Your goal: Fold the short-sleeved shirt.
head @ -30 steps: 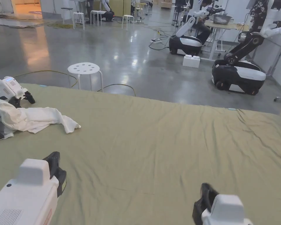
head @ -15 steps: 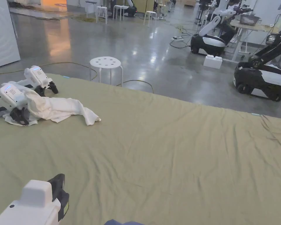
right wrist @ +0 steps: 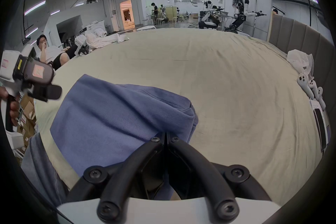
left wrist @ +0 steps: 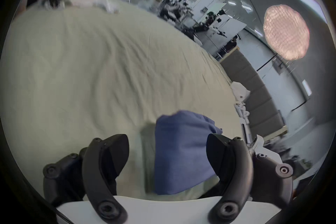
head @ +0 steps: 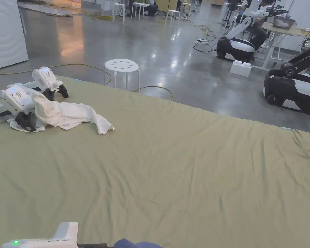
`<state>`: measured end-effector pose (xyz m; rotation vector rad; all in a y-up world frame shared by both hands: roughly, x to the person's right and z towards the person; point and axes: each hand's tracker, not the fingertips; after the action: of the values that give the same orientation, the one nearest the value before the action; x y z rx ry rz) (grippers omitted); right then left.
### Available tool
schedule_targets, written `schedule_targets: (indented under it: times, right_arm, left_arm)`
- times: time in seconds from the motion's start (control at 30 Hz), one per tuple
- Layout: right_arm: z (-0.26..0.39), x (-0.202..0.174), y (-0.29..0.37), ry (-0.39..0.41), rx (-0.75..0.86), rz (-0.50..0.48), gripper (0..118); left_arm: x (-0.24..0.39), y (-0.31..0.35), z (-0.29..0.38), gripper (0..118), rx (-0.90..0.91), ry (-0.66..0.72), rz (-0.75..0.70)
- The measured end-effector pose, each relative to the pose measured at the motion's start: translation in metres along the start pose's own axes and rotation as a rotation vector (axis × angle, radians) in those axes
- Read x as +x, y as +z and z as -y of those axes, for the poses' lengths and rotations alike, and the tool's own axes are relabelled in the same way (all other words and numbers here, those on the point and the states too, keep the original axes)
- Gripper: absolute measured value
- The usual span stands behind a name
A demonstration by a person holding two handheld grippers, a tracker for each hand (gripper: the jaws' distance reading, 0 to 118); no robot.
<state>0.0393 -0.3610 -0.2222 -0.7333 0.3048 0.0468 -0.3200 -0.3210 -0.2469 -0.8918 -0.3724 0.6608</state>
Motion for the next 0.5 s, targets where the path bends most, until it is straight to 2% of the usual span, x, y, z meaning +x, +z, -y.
schedule_targets:
  times: [0.03,0.13,0.2,0.23,0.3,0.33,0.4,0.43,0.5]
  right_arm:
    - [0.000,0.000,0.000,0.001,0.000,-0.001,0]
    - [0.001,0.000,0.000,0.005,0.001,0.000,0]
    - [0.001,0.000,0.000,0.007,0.004,0.000,0]
    - [0.003,0.000,-0.002,0.007,0.005,0.001,0]
    - [0.005,0.001,-0.002,0.005,0.008,0.002,0]
    - [0.005,0.001,-0.003,0.005,0.010,0.004,0]
    - [0.006,0.000,-0.002,0.003,0.015,0.003,0]
    - [0.007,0.000,-0.002,0.004,0.018,0.002,0]
    - [0.007,0.000,-0.002,0.017,0.026,0.000,0]
  left_arm:
    - [-0.007,-0.010,0.001,91,-0.033,0.014,0.058]
    - [-0.020,-0.042,-0.001,90,-0.193,0.080,0.083]
    - [-0.024,-0.046,0.001,89,-0.133,0.046,0.183]
    - [-0.025,-0.050,-0.003,84,-0.141,0.069,0.237]
    - [-0.028,-0.060,-0.007,61,-0.203,0.179,0.274]
    - [-0.026,-0.065,-0.007,51,-0.227,0.192,0.248]
    - [-0.026,-0.067,-0.004,35,-0.201,0.107,0.204]
    - [-0.024,-0.064,-0.002,25,-0.197,0.117,0.220]
    - [-0.029,-0.062,-0.001,21,-0.183,0.224,0.270]
